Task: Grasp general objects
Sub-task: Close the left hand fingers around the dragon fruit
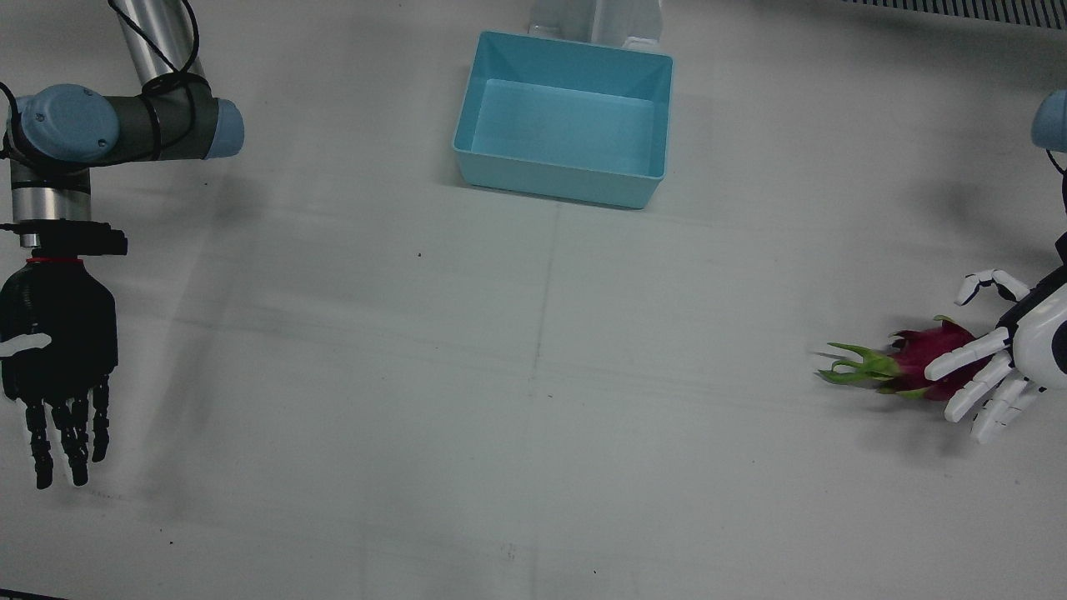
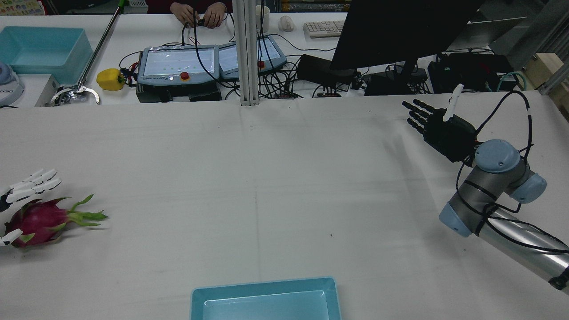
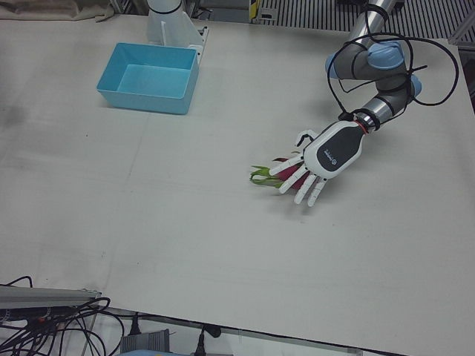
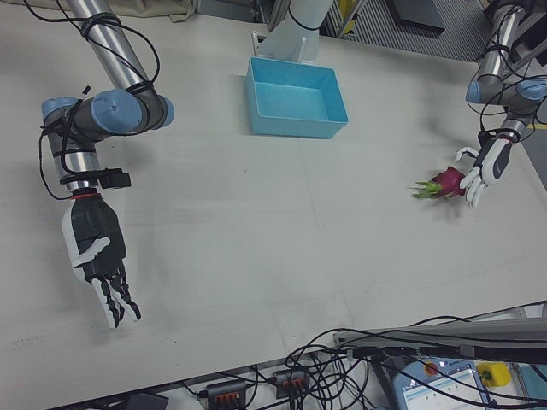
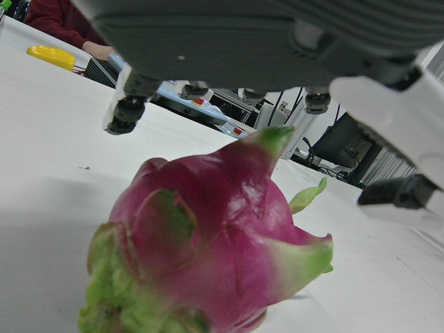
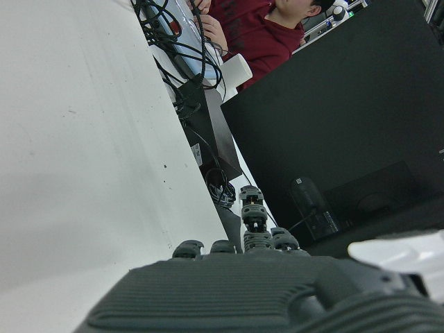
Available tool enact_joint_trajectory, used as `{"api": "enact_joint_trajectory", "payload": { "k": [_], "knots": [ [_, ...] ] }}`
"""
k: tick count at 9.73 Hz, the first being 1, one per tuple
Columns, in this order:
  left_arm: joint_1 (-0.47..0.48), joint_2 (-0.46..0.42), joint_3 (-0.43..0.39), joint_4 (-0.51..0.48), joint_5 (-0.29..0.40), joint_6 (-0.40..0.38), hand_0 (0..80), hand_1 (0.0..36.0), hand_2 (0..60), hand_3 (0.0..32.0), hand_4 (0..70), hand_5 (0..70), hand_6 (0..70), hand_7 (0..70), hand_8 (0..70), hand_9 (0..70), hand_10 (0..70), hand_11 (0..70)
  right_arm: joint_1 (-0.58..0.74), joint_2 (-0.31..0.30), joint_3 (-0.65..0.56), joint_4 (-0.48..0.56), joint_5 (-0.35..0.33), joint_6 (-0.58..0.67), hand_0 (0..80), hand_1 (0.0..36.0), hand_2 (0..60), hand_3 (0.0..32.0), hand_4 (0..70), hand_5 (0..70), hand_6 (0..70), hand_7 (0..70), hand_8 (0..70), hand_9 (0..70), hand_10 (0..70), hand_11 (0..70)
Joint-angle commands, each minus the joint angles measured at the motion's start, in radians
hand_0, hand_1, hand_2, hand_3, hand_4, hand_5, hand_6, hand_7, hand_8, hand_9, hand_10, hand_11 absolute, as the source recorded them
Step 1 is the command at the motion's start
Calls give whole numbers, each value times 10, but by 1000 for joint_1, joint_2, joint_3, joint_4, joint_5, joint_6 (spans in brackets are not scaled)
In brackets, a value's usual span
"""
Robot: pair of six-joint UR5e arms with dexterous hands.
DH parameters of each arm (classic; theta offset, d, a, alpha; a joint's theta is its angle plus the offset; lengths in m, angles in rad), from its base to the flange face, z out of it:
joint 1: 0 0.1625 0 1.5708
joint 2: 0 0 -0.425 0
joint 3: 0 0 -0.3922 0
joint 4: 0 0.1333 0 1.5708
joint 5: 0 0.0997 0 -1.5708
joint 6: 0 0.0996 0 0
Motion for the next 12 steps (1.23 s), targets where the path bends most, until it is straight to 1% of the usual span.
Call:
{"api": "enact_joint_trajectory", "payload": {
  "k": [1, 2, 4, 5, 6, 7, 8, 9, 10, 11, 12],
  "knots": [
    [27, -3, 9, -6, -1, 0, 315, 274, 600, 320, 0, 0, 0, 0, 0, 0, 0, 0, 0, 0, -1, 0, 0, 0, 0, 0, 0, 0, 0, 0, 0, 0, 0, 0, 0, 0],
    [36, -3, 9, -8, -1, -5, 292, 265, 600, 320, 0, 0, 0, 0, 0, 0, 0, 0, 0, 0, -1, 0, 0, 0, 0, 0, 0, 0, 0, 0, 0, 0, 0, 0, 0, 0],
    [41, -3, 13, -12, -1, -4, 297, 259, 600, 320, 0, 0, 0, 0, 0, 0, 0, 0, 0, 0, -1, 0, 0, 0, 0, 0, 0, 0, 0, 0, 0, 0, 0, 0, 0, 0],
    [42, -3, 24, -25, -10, -2, 290, 263, 600, 320, 0, 0, 0, 0, 0, 0, 0, 0, 0, 0, -1, 0, 0, 0, 0, 0, 0, 0, 0, 0, 0, 0, 0, 0, 0, 0],
    [42, -3, 28, -29, -35, -2, 307, 264, 600, 320, 0, 0, 0, 0, 0, 0, 0, 0, 0, 0, -1, 0, 0, 0, 0, 0, 0, 0, 0, 0, 0, 0, 0, 0, 0, 0],
    [44, -4, 30, -34, -40, -1, 287, 265, 600, 320, 0, 0, 0, 0, 0, 0, 0, 0, 0, 0, -1, 0, 0, 0, 0, 0, 0, 0, 0, 0, 0, 0, 0, 0, 0, 0],
    [44, -4, 45, -46, -43, 3, 280, 278, 600, 320, 0, 0, 0, 0, 0, 0, 0, 0, 0, 0, -1, 0, 0, 0, 0, 0, 0, 0, 0, 0, 0, 0, 0, 0, 0, 0],
    [44, -3, 56, -52, -44, 7, 282, 282, 600, 320, 0, 0, 0, 0, 0, 0, 0, 0, 0, 0, -1, 0, 0, 0, 0, 0, 0, 0, 0, 0, 0, 0, 0, 0, 0, 0],
    [44, -3, 56, -51, -40, 39, 295, 270, 600, 320, 0, 0, 0, 0, 0, 0, 0, 0, 0, 0, -1, 0, 0, 0, 0, 0, 0, 0, 0, 0, 0, 0, 0, 0, 0, 0],
    [44, -4, 62, -51, -38, 48, 270, 256, 600, 320, 0, 0, 0, 0, 0, 0, 0, 0, 0, 0, -1, 0, 0, 2, 0, 0, 0, 0, 0, 0, 0, 0, 0, 0, 0, 0],
    [44, -4, 62, -51, -40, 50, 287, 264, 600, 320, 0, 0, 0, 0, 0, 0, 0, 0, 0, 0, 1, 0, 0, 0, 0, 0, 0, 0, 0, 0, 0, 0, 0, 0, 0, 0]
  ]
}}
